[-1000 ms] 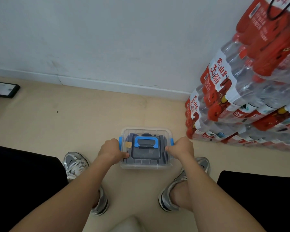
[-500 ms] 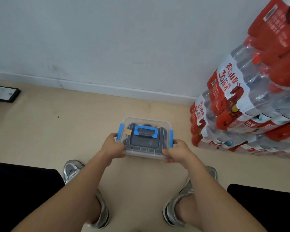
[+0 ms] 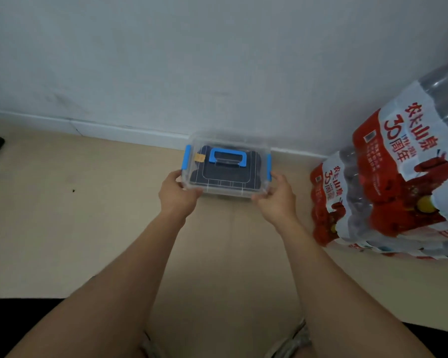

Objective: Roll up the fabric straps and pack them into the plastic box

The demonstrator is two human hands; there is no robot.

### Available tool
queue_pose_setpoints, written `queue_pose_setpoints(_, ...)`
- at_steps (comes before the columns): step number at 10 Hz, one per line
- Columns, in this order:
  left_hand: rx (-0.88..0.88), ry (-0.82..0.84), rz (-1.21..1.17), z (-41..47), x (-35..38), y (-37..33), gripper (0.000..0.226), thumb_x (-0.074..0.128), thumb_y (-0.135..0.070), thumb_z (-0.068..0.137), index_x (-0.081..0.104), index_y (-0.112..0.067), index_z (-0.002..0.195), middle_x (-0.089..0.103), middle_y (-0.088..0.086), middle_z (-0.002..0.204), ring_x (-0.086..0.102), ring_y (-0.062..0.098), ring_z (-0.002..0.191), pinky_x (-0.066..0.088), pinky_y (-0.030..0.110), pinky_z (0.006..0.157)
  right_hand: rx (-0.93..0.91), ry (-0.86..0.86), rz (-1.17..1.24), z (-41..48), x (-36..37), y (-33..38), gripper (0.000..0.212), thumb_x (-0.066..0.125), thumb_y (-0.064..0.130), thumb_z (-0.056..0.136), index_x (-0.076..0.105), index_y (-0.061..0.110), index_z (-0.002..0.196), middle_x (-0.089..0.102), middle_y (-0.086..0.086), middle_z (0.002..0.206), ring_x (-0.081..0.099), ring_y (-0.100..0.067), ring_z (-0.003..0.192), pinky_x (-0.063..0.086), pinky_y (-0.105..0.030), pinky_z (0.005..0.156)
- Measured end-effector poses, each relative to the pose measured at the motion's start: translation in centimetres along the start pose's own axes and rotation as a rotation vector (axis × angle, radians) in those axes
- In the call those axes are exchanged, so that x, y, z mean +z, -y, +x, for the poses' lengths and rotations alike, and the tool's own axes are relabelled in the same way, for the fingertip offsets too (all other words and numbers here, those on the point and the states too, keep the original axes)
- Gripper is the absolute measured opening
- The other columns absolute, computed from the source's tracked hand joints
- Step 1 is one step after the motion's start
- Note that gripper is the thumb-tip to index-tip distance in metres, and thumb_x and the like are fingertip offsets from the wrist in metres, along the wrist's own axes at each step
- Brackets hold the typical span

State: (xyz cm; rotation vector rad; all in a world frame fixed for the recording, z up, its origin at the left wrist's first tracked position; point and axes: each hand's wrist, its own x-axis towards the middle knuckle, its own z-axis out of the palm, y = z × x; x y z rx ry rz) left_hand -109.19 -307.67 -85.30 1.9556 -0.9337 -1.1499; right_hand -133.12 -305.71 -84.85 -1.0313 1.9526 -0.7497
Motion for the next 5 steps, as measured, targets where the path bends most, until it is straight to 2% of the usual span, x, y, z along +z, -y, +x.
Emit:
queue_pose_setpoints(1, -0.059, -0.032, -0.006, 0.7, 0.3, -0.4, 0.066, 0.089, -0.012, 0.089, 0.055, -0.017, 0.145, 0.073, 0.007, 0.098, 0.078, 0.023, 0.078, 0.069, 0.044, 0.077, -0.004, -0.013, -0.093, 0.0, -0.2, 0.6, 0.078, 0.087, 0.023, 0.089, 0.048, 0.027, 0.157, 0.072, -0.005, 0.126, 0.073, -0.027, 0.107, 0.063, -0.045, 0.095)
queue_pose_setpoints(2, -0.047, -0.075, 0.134, 1.0, 0.0, -0.7, 0.060, 0.093, -0.022, 0.086, 0.053, -0.016, 0.130, 0.074, 0.009, 0.109, 0.077, 0.029, 0.091, 0.066, 0.051, 0.086, 0.034, -0.117, -0.320, -0.3, -0.9, 1.6, 0.066, 0.092, 0.039, 0.083, 0.057, 0.023, 0.136, 0.059, 0.009, 0.106, 0.067, -0.021, 0.090, 0.054, -0.035, 0.069)
queue_pose_setpoints(3, 0.049, -0.024, 0.378, -0.2, -0.6, -2.0, 0.051, 0.085, -0.029, 0.091, 0.043, -0.018, 0.119, 0.065, 0.012, 0.119, 0.067, 0.029, 0.095, 0.060, 0.045, 0.082, -0.032, -0.106, -0.418, -1.2, -1.5, 3.1, 0.039, 0.083, 0.026, 0.094, 0.058, 0.019, 0.123, 0.065, 0.002, 0.107, 0.056, -0.011, 0.075, 0.041, -0.027, 0.057)
queue_pose_setpoints(4, 0.241, 0.053, 0.425, -1.9, -1.1, -4.5, 0.033, 0.073, -0.021, 0.097, 0.050, -0.016, 0.121, 0.061, 0.006, 0.117, 0.061, 0.021, 0.092, 0.053, 0.034, 0.073, -0.175, 0.023, -0.297, -2.8, -2.3, 6.0, 0.025, 0.069, 0.012, 0.100, 0.070, 0.017, 0.124, 0.070, 0.001, 0.110, 0.067, -0.017, 0.093, 0.055, -0.030, 0.078)
queue_pose_setpoints(5, 0.452, 0.251, 0.464, -5.5, -2.0, -7.7, 0.012, 0.067, -0.022, 0.100, 0.068, -0.022, 0.112, 0.068, -0.011, 0.096, 0.066, 0.013, 0.090, 0.051, 0.026, 0.076, -0.274, 0.155, -0.039, -5.0, -3.8, 10.5, 0.016, 0.068, 0.012, 0.099, 0.078, 0.021, 0.109, 0.079, -0.001, 0.093, 0.075, -0.018, 0.083, 0.055, -0.028, 0.073)
